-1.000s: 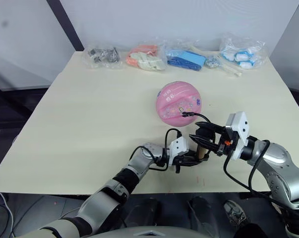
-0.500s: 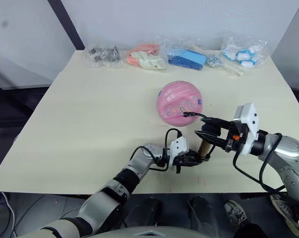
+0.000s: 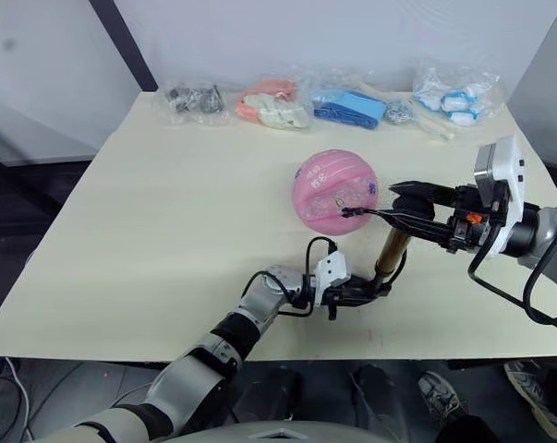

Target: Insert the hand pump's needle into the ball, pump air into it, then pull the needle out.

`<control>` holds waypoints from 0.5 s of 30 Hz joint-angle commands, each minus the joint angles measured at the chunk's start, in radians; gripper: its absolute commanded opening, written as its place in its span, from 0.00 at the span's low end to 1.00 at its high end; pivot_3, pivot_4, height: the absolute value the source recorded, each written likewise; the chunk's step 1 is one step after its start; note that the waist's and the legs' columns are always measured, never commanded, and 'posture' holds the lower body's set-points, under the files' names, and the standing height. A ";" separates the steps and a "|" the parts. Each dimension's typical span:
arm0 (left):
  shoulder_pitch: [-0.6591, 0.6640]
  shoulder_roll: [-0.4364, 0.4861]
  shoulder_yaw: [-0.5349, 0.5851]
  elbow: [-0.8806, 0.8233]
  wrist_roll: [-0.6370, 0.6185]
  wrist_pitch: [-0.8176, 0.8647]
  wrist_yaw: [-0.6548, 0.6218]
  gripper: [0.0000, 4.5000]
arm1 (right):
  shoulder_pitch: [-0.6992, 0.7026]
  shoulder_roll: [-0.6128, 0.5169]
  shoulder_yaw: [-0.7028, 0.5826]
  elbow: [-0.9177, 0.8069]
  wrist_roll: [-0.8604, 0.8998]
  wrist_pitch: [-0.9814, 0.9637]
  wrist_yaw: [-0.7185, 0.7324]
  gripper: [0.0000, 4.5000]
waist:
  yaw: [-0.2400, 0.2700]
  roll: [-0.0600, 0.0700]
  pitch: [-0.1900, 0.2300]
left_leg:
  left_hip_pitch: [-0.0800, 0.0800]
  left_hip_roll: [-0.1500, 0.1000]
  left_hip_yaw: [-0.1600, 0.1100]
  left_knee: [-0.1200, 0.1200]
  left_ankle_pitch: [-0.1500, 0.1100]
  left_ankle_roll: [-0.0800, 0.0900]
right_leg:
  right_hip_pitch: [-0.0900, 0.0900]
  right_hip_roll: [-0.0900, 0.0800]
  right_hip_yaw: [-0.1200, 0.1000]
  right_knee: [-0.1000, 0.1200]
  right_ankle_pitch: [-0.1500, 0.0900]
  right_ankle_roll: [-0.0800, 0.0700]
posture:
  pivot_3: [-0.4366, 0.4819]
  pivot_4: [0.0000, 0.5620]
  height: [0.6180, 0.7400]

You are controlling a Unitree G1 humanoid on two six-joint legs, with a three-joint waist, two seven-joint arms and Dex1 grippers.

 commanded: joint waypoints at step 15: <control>0.019 0.015 -0.013 0.043 0.016 0.010 -0.012 0.23 | -0.216 -0.101 -0.162 0.033 0.175 0.100 -0.085 0.39 | 0.001 0.000 0.000 | -0.005 0.000 0.000 0.000 0.000 0.000 | -0.005 0.000 0.000 0.000 0.000 -0.001 | 0.48 0.27 1.00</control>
